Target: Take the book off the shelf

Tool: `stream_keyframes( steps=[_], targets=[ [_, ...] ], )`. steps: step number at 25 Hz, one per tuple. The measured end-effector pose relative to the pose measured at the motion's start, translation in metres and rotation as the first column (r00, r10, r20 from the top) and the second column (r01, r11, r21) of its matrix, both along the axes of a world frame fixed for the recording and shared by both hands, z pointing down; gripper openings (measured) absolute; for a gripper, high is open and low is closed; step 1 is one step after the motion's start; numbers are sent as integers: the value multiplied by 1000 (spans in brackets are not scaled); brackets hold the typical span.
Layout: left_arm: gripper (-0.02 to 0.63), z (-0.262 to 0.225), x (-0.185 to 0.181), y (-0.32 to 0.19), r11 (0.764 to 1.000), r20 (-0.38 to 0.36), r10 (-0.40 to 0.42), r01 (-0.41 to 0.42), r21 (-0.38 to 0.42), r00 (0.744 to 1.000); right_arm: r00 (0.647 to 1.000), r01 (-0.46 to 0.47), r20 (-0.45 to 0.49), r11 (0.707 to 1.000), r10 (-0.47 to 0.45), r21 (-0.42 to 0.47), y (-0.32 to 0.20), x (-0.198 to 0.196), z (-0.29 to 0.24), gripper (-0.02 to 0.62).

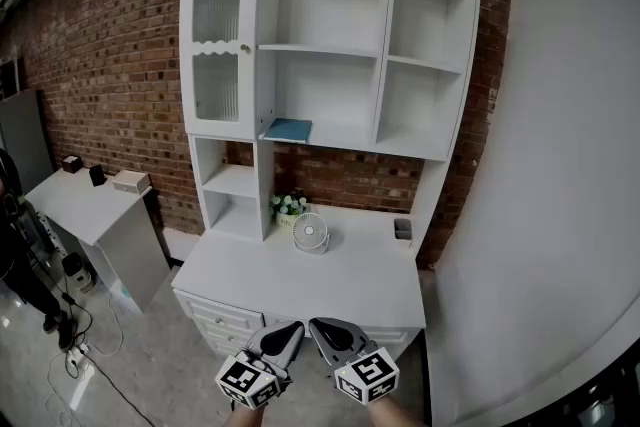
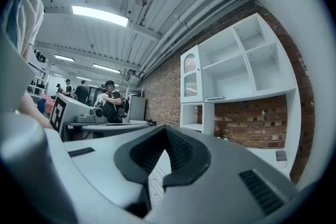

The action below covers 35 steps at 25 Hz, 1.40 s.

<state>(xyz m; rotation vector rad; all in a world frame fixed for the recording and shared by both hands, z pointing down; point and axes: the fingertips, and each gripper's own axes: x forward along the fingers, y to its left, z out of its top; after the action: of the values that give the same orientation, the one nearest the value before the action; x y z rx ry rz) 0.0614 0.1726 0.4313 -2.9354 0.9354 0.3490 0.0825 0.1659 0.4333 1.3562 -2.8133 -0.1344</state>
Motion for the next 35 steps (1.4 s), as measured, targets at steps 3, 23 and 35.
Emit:
stream_keyframes(
  steps=[3,23,35],
  targets=[
    [9,1,-2,-2,1000,-4,-2,2,-8,1000,1000,3,-3,1000,-3,-2,-3,-1,0,14],
    [9,9,-25,-13,1000,-6,1,-1,-19,1000,997,12,-82,1000,-9,26,-7,-19,6,17],
    [9,15,-54,-16,999,13,-15,15,-28,1000,990,18,-141,1000,-16,14,-11,-45,9,17]
  ],
)
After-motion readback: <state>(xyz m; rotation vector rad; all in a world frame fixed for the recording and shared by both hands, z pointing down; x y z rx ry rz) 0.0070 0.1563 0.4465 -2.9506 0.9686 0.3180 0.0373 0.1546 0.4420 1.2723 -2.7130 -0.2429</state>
